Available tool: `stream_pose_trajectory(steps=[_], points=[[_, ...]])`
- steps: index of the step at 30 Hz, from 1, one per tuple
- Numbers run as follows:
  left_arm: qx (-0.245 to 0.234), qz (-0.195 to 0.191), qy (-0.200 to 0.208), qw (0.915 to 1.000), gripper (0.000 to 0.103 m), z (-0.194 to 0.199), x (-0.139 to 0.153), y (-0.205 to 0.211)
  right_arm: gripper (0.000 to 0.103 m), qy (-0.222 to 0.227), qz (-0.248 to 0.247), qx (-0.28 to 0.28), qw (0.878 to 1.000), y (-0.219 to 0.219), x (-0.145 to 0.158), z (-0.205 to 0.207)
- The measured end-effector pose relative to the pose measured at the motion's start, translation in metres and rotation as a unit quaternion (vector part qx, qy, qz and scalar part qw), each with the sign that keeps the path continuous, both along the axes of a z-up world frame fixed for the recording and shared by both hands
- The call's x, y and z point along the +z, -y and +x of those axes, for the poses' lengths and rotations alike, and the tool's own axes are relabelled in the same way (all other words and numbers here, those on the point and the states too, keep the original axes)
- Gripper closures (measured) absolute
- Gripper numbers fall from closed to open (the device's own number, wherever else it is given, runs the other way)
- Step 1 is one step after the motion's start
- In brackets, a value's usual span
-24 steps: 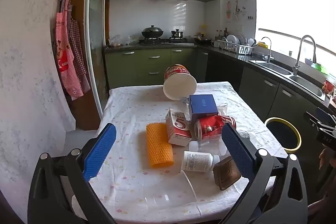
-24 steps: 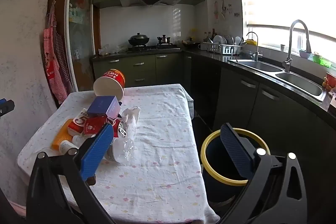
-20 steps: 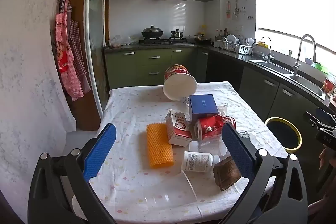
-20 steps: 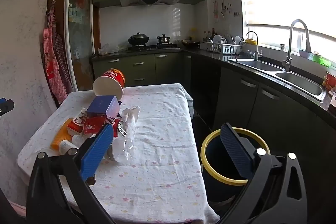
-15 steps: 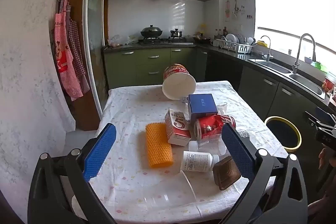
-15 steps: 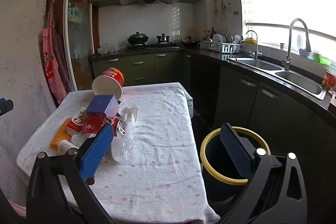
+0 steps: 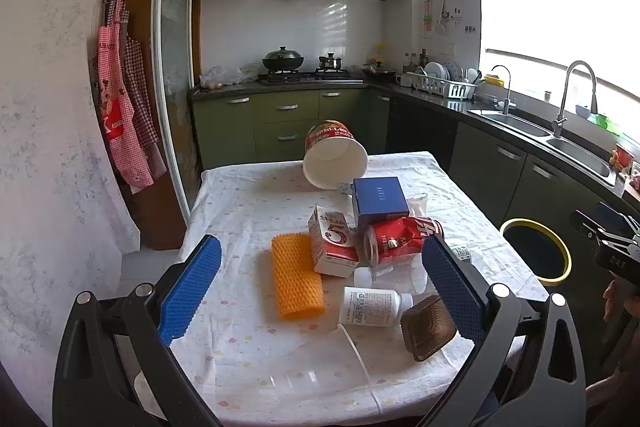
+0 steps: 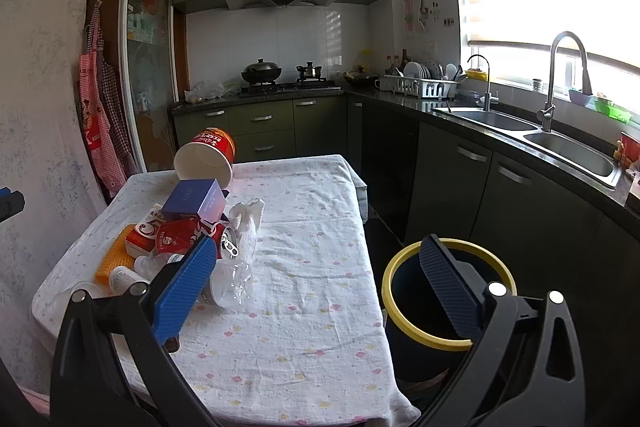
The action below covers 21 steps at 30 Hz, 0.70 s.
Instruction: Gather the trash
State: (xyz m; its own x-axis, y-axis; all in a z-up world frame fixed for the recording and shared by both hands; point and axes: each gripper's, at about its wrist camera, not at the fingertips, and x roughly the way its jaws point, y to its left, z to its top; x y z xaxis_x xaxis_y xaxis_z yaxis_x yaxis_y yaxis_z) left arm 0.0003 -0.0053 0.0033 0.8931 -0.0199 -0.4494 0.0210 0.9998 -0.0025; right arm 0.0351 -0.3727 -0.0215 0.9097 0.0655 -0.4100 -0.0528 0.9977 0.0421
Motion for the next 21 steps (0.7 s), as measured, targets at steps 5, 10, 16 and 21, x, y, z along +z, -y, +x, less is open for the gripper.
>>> stream_pose_trajectory(steps=[5,10,16,21], points=[[-0.002,-0.002,0.0,1.0,0.004,0.001,0.0,0.0,0.006,-0.001,0.001,-0.001,1.0,0.0,0.0,0.0],[-0.004,-0.003,-0.003,1.0,0.004,0.001,0.0,0.001,0.006,-0.002,0.002,-0.001,1.0,0.0,-0.007,0.002],[-0.006,-0.004,-0.003,1.0,0.004,0.002,-0.001,0.002,0.006,-0.004,0.001,-0.002,1.0,-0.001,-0.009,0.003],[-0.007,-0.006,-0.004,1.0,0.004,0.002,-0.002,0.003,0.006,-0.004,0.001,-0.001,1.0,-0.001,-0.01,0.004]])
